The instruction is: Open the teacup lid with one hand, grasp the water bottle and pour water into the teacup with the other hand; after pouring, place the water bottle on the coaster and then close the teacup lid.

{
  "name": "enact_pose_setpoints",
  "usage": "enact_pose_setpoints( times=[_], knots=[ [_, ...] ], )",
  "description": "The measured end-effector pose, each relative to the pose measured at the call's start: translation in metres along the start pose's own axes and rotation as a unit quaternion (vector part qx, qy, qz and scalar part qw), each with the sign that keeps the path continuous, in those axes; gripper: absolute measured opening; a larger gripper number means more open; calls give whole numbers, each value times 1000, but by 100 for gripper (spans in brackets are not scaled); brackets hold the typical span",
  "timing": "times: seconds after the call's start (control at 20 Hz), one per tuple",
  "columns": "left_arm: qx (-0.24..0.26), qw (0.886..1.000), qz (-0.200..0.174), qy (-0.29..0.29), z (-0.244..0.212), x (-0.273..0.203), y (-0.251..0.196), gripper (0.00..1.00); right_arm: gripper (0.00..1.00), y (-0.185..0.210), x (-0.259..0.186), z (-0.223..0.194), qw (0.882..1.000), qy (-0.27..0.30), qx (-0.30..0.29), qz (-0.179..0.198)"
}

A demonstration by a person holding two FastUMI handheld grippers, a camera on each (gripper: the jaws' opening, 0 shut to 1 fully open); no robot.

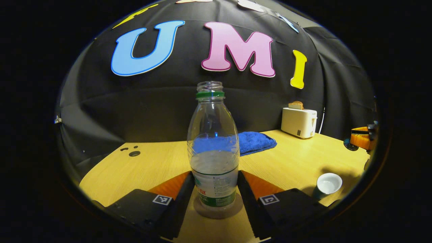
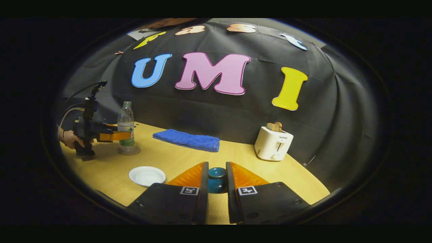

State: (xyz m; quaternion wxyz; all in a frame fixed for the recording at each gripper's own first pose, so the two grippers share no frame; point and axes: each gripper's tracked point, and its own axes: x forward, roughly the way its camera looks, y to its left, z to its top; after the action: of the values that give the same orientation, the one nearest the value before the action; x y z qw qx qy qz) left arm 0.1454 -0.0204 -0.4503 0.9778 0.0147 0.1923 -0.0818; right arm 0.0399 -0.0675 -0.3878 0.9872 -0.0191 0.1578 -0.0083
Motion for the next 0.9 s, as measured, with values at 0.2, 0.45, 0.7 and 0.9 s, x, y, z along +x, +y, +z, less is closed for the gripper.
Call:
enact_pose_setpoints(
  times=[0.2,0.45,0.7,0.9],
  knots=[
    [-3,1000,-19,16,-9,0,-9,83,27,1,3,-2,1000,2,2,2],
    [-4,1000,-16,19,-10,-2,-5,98,27,8,5,1,1000,0,9,9],
    [15,999,-9,28,-20,-21,1,98,27,44,6,9,998,-7,33,44],
    [9,999,4,32,-24,-45,9,98,27,87,7,10,995,-4,60,83]
  ],
)
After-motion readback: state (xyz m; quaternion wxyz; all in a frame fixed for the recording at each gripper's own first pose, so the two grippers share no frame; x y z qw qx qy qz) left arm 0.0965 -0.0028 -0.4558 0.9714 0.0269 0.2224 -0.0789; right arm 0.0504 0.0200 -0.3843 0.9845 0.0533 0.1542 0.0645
